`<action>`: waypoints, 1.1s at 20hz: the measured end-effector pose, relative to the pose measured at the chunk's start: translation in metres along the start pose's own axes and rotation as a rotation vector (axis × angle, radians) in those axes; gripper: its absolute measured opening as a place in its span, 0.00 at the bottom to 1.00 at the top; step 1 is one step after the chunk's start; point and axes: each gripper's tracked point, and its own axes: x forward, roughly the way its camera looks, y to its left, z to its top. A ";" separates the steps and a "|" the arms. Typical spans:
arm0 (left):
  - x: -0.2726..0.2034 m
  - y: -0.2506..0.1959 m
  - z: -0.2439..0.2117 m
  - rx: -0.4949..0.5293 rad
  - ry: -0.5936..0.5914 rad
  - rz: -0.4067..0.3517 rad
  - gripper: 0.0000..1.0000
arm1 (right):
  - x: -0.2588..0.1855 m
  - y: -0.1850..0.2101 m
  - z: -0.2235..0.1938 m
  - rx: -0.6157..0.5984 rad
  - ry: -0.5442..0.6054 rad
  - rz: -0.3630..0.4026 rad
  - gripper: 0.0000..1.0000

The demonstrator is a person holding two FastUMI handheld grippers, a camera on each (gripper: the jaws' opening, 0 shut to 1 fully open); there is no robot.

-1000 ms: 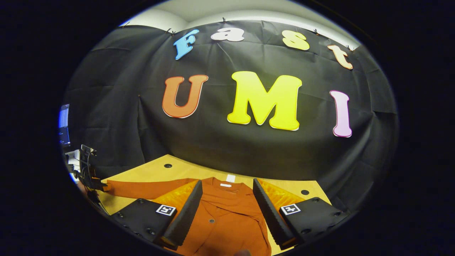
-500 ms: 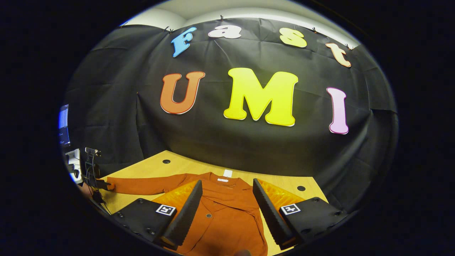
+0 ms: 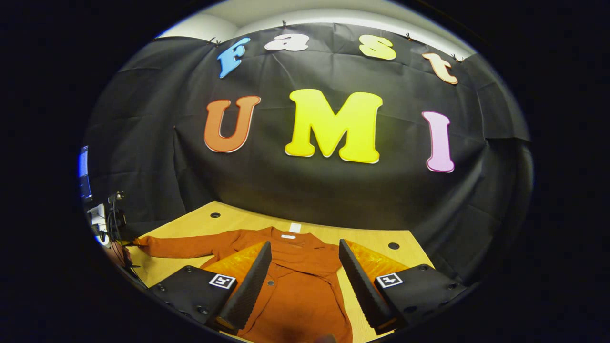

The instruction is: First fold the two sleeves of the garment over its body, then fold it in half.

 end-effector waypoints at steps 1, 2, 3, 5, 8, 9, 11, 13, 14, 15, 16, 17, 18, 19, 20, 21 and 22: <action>-0.001 -0.009 0.014 -0.015 -0.015 -0.027 0.03 | -0.001 -0.005 -0.001 0.007 -0.001 -0.008 0.91; -0.001 -0.020 0.030 -0.015 -0.032 -0.051 0.03 | -0.001 -0.008 0.000 0.014 -0.004 -0.012 0.91; 0.001 -0.033 0.048 -0.006 -0.050 -0.071 0.03 | -0.002 -0.010 0.000 0.019 -0.008 -0.014 0.91; -0.002 -0.073 0.084 0.029 -0.084 -0.140 0.03 | -0.002 -0.013 0.002 0.027 -0.019 -0.014 0.91; -0.009 -0.134 0.124 0.129 -0.132 -0.231 0.03 | -0.003 -0.024 0.004 0.047 -0.037 -0.024 0.91; -0.011 -0.156 0.135 0.163 -0.142 -0.256 0.03 | -0.004 -0.031 0.003 0.057 -0.043 -0.030 0.91; -0.018 -0.202 0.159 0.245 -0.173 -0.303 0.03 | -0.008 -0.046 0.003 0.080 -0.054 -0.053 0.91; -0.023 -0.249 0.178 0.336 -0.215 -0.350 0.03 | -0.011 -0.066 0.002 0.106 -0.064 -0.085 0.91; -0.028 -0.277 0.187 0.369 -0.232 -0.382 0.03 | -0.013 -0.077 0.002 0.120 -0.069 -0.102 0.91; -0.031 -0.304 0.193 0.397 -0.245 -0.417 0.03 | -0.016 -0.088 0.000 0.131 -0.071 -0.123 0.91; -0.036 -0.333 0.197 0.426 -0.260 -0.451 0.03 | -0.019 -0.100 -0.001 0.142 -0.072 -0.142 0.91; -0.040 -0.362 0.197 0.456 -0.272 -0.487 0.03 | -0.023 -0.111 -0.004 0.151 -0.072 -0.162 0.91; -0.043 -0.393 0.193 0.484 -0.281 -0.527 0.03 | -0.027 -0.123 -0.006 0.157 -0.071 -0.184 0.91; -0.049 -0.422 0.186 0.521 -0.286 -0.567 0.03 | -0.033 -0.133 -0.008 0.165 -0.069 -0.205 0.91; -0.052 -0.450 0.171 0.554 -0.284 -0.611 0.03 | -0.039 -0.144 -0.010 0.172 -0.068 -0.227 0.89; -0.057 -0.479 0.153 0.592 -0.278 -0.654 0.03 | -0.043 -0.156 -0.013 0.178 -0.065 -0.249 0.91; -0.063 -0.503 0.133 0.632 -0.267 -0.698 0.03 | -0.047 -0.167 -0.016 0.183 -0.061 -0.269 0.91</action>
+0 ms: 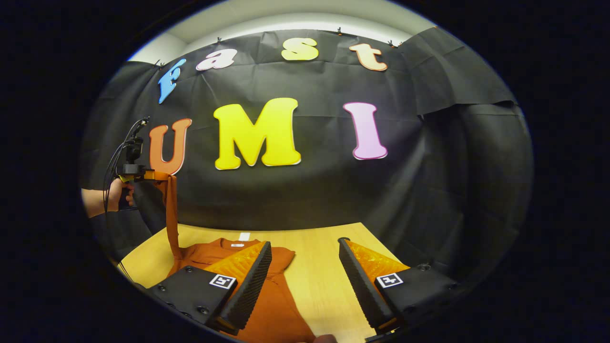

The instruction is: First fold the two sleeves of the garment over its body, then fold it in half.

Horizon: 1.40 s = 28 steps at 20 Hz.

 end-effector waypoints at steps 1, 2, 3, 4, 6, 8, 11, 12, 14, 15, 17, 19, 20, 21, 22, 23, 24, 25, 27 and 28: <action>0.011 -0.030 -0.008 0.027 0.021 -0.047 0.03 | 0.000 -0.009 -0.002 0.000 0.004 -0.022 0.91; 0.018 -0.058 -0.020 0.046 0.046 -0.093 0.03 | -0.004 -0.019 -0.003 0.002 0.007 -0.042 0.91; 0.025 -0.087 -0.036 0.057 0.074 -0.136 0.03 | -0.008 -0.029 -0.002 0.003 0.007 -0.063 0.91; 0.032 -0.114 -0.049 0.065 0.104 -0.175 0.03 | -0.012 -0.039 -0.002 0.005 0.007 -0.083 0.91; 0.047 -0.164 -0.084 0.087 0.162 -0.231 0.03 | -0.020 -0.058 -0.004 0.001 0.015 -0.125 0.91; 0.064 -0.198 -0.128 0.117 0.221 -0.254 0.03 | -0.028 -0.074 -0.010 -0.002 0.036 -0.163 0.91; 0.082 -0.224 -0.195 0.201 0.331 -0.223 0.04 | -0.046 -0.099 -0.018 -0.008 0.049 -0.218 0.91; 0.086 -0.231 -0.216 0.222 0.365 -0.219 0.04 | -0.051 -0.106 -0.018 -0.009 0.052 -0.235 0.91; 0.092 -0.244 -0.247 0.248 0.414 -0.204 0.04 | -0.058 -0.116 -0.023 -0.009 0.068 -0.264 0.91; 0.094 -0.250 -0.256 0.242 0.431 -0.198 0.05 | -0.060 -0.119 -0.027 -0.010 0.079 -0.270 0.91; 0.092 -0.270 -0.289 0.202 0.458 -0.200 0.07 | -0.062 -0.120 -0.029 -0.016 0.093 -0.273 0.91; 0.086 -0.292 -0.283 0.134 0.482 -0.229 0.10 | -0.060 -0.115 -0.026 -0.029 0.093 -0.260 0.91; 0.085 -0.295 -0.285 0.120 0.482 -0.229 0.11 | -0.058 -0.110 -0.024 -0.035 0.089 -0.248 0.91; 0.080 -0.301 -0.282 0.102 0.481 -0.234 0.18 | -0.056 -0.106 -0.022 -0.041 0.085 -0.235 0.91; 0.077 -0.306 -0.279 0.080 0.477 -0.243 0.33 | -0.053 -0.100 -0.021 -0.044 0.081 -0.220 0.91; 0.074 -0.308 -0.272 0.062 0.465 -0.242 0.47 | -0.049 -0.095 -0.020 -0.045 0.078 -0.203 0.91; 0.071 -0.306 -0.264 0.044 0.448 -0.238 0.61 | -0.045 -0.088 -0.019 -0.045 0.075 -0.188 0.91; 0.067 -0.305 -0.255 0.021 0.433 -0.234 0.81 | -0.041 -0.081 -0.018 -0.046 0.069 -0.170 0.91; 0.056 -0.295 -0.233 -0.014 0.396 -0.204 0.87 | -0.034 -0.066 -0.012 -0.063 0.049 -0.129 0.91; 0.049 -0.287 -0.216 -0.023 0.364 -0.185 0.90 | -0.030 -0.057 -0.008 -0.076 0.034 -0.107 0.91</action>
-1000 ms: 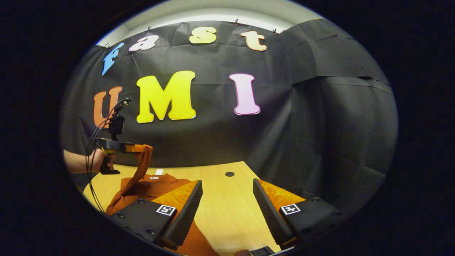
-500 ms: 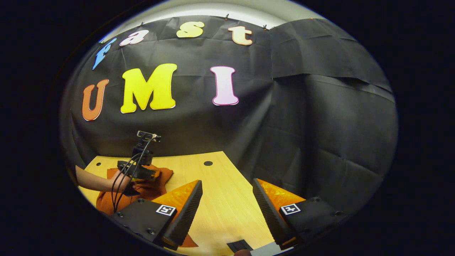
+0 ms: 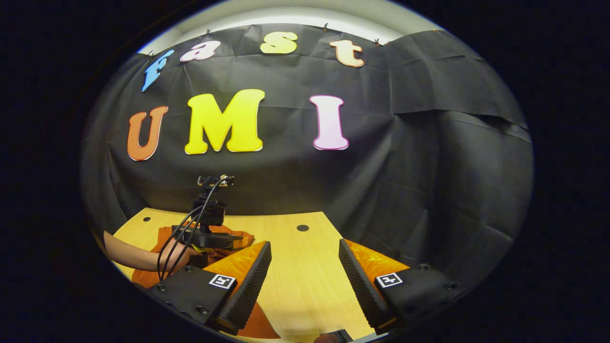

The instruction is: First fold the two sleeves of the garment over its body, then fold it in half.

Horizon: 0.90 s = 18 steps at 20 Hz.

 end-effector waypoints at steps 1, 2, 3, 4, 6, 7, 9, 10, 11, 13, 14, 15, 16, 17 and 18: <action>-0.017 0.007 0.016 -0.010 -0.044 0.018 0.93 | 0.005 0.009 0.006 -0.007 -0.019 0.024 0.91; -0.035 0.016 0.029 -0.022 -0.086 0.036 0.94 | 0.008 0.021 0.014 -0.008 -0.039 0.049 0.91; -0.055 0.028 0.045 -0.029 -0.131 0.057 0.97 | 0.013 0.032 0.022 -0.008 -0.060 0.075 0.91; -0.075 0.040 0.059 -0.032 -0.177 0.079 0.99 | 0.017 0.046 0.031 -0.008 -0.083 0.102 0.91; -0.121 0.063 0.091 -0.032 -0.280 0.121 0.98 | 0.024 0.073 0.045 -0.010 -0.124 0.159 0.91; -0.142 0.073 0.103 -0.030 -0.321 0.138 0.98 | 0.026 0.088 0.051 -0.007 -0.143 0.190 0.91; -0.177 0.079 0.099 -0.012 -0.378 0.179 0.98 | 0.030 0.116 0.059 0.003 -0.161 0.244 0.90; -0.191 0.088 0.099 -0.011 -0.399 0.198 0.98 | 0.029 0.129 0.064 0.007 -0.170 0.269 0.92; -0.206 0.094 0.100 -0.025 -0.414 0.207 0.98 | 0.028 0.140 0.069 0.009 -0.182 0.288 0.92; -0.236 0.108 0.102 -0.046 -0.449 0.249 0.98 | 0.026 0.159 0.076 0.007 -0.204 0.318 0.92; -0.251 0.114 0.104 -0.048 -0.468 0.272 0.98 | 0.024 0.166 0.079 0.005 -0.212 0.330 0.92; -0.263 0.115 0.103 -0.047 -0.483 0.284 0.98 | 0.024 0.171 0.079 0.005 -0.218 0.338 0.91; -0.271 0.117 0.101 -0.046 -0.491 0.292 0.98 | 0.023 0.175 0.081 0.008 -0.222 0.344 0.92; -0.276 0.120 0.096 -0.047 -0.492 0.295 0.98 | 0.023 0.180 0.081 0.009 -0.222 0.351 0.92; -0.279 0.120 0.091 -0.052 -0.490 0.297 0.98 | 0.022 0.183 0.081 0.009 -0.221 0.357 0.91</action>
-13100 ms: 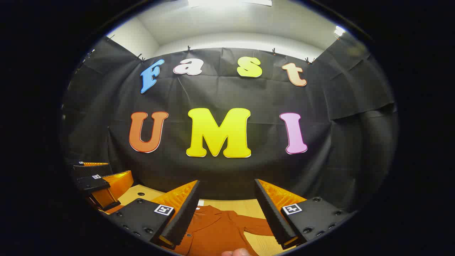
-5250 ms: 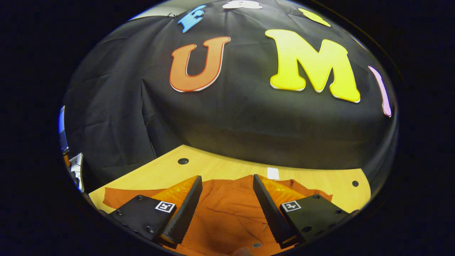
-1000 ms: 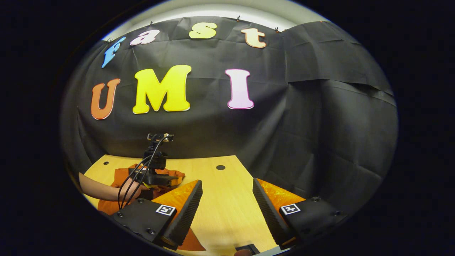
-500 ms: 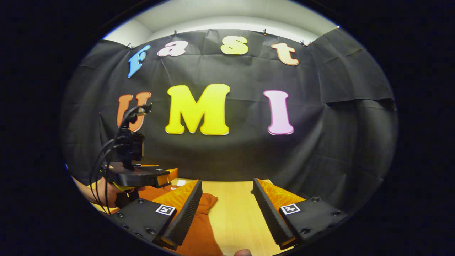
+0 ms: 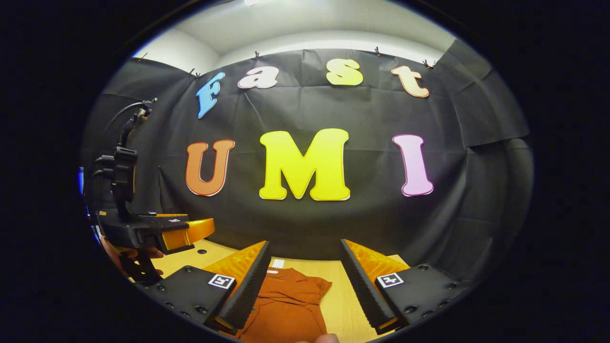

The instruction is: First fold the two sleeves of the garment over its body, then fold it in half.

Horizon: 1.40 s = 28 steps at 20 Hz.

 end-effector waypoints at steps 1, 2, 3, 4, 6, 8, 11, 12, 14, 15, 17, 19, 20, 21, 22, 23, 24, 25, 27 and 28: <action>-0.003 0.001 0.000 -0.005 0.002 -0.001 0.97 | 0.001 0.002 -0.001 -0.002 0.002 0.006 0.91; -0.006 0.004 -0.003 -0.003 0.005 0.000 0.97 | 0.002 0.004 0.001 -0.007 0.004 0.012 0.92; -0.007 0.008 -0.008 -0.001 0.020 -0.004 0.98 | 0.003 0.005 -0.002 -0.009 0.012 0.022 0.92; -0.010 0.009 -0.014 -0.008 0.037 -0.015 0.97 | 0.003 0.007 -0.006 -0.005 0.027 0.034 0.92; -0.021 0.017 -0.034 -0.035 0.096 -0.032 0.98 | 0.001 0.002 -0.019 0.009 0.074 0.049 0.91; -0.029 0.037 -0.054 -0.017 0.141 0.001 0.98 | -0.004 -0.004 -0.037 0.012 0.127 0.054 0.92; -0.049 0.056 -0.091 0.007 0.230 -0.010 0.98 | -0.015 -0.011 -0.065 -0.003 0.209 0.073 0.92; -0.057 0.060 -0.104 0.001 0.268 -0.025 0.98 | -0.020 -0.013 -0.076 -0.006 0.240 0.081 0.92; -0.074 0.066 -0.135 -0.016 0.362 -0.074 0.98 | -0.032 -0.019 -0.101 -0.014 0.309 0.095 0.92; -0.085 0.069 -0.157 -0.018 0.425 -0.097 0.98 | -0.042 -0.019 -0.116 -0.014 0.346 0.111 0.92; -0.107 0.089 -0.199 -0.023 0.551 -0.107 0.98 | -0.062 -0.021 -0.153 -0.021 0.439 0.139 0.92; -0.135 0.098 -0.241 -0.019 0.661 -0.113 0.98 | -0.088 -0.029 -0.197 -0.015 0.559 0.148 0.92; -0.148 0.105 -0.257 -0.025 0.704 -0.118 0.98 | -0.102 -0.036 -0.216 -0.009 0.609 0.138 0.92; -0.159 0.111 -0.271 -0.035 0.746 -0.121 0.98 | -0.115 -0.044 -0.232 -0.005 0.656 0.125 0.93; -0.171 0.115 -0.283 -0.036 0.784 -0.119 0.98 | -0.125 -0.051 -0.247 0.003 0.703 0.114 0.92; -0.180 0.120 -0.294 -0.032 0.816 -0.119 0.98 | -0.137 -0.055 -0.261 0.009 0.742 0.102 0.92; -0.193 0.125 -0.305 -0.026 0.842 -0.118 0.99 | -0.144 -0.060 -0.272 0.007 0.767 0.093 0.93; -0.202 0.128 -0.314 -0.021 0.865 -0.123 0.99 | -0.152 -0.062 -0.284 0.006 0.794 0.089 0.92; -0.216 0.138 -0.330 -0.027 0.906 -0.112 0.99 | -0.162 -0.064 -0.304 0.011 0.843 0.086 0.93; -0.219 0.143 -0.334 -0.036 0.913 -0.099 0.99 | -0.166 -0.066 -0.312 0.011 0.861 0.078 0.93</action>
